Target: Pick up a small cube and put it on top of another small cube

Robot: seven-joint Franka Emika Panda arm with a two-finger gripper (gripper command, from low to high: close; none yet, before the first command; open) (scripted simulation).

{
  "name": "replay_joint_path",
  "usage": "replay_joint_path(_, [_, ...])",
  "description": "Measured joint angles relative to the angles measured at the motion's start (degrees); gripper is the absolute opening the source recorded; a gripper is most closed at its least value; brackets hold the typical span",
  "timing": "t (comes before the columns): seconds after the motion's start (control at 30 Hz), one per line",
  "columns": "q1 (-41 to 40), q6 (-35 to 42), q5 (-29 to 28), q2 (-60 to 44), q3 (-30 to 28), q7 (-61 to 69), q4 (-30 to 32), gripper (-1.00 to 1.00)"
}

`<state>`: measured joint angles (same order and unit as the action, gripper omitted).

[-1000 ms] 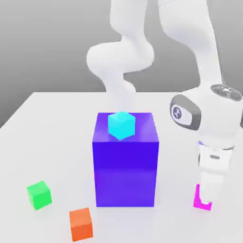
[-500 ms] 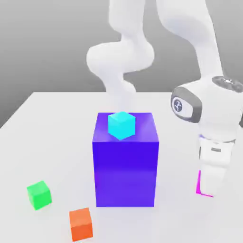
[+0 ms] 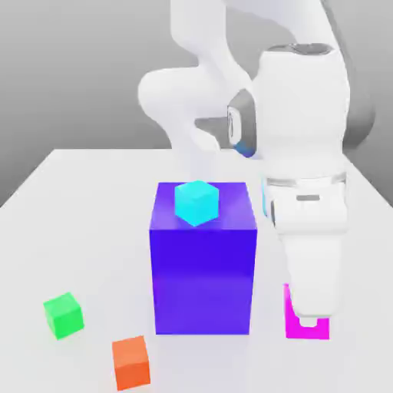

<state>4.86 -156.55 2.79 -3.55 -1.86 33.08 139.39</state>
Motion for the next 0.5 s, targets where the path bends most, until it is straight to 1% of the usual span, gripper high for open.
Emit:
replay_joint_path(0.13, [-9.6, 1.9, -0.3, 1.5, -4.2, 11.0, 2.8, -1.00])
replay_joint_path(0.3, [-22.7, 4.5, -1.6, 3.0, -10.7, 24.0, 8.6, -1.00])
replay_joint_path(0.37, [-29.5, 4.6, -2.1, 2.7, -11.3, 26.2, 10.9, -1.00])
replay_joint_path(0.4, [-30.8, 3.9, -1.9, 1.9, -10.2, 26.8, 11.2, -1.00])
replay_joint_path(0.43, [-28.5, 3.0, -1.6, 0.9, -8.9, 27.2, 11.3, -1.00])
replay_joint_path(0.5, [-27.7, 0.9, -0.5, -1.3, -8.2, 28.2, 11.2, -1.00])
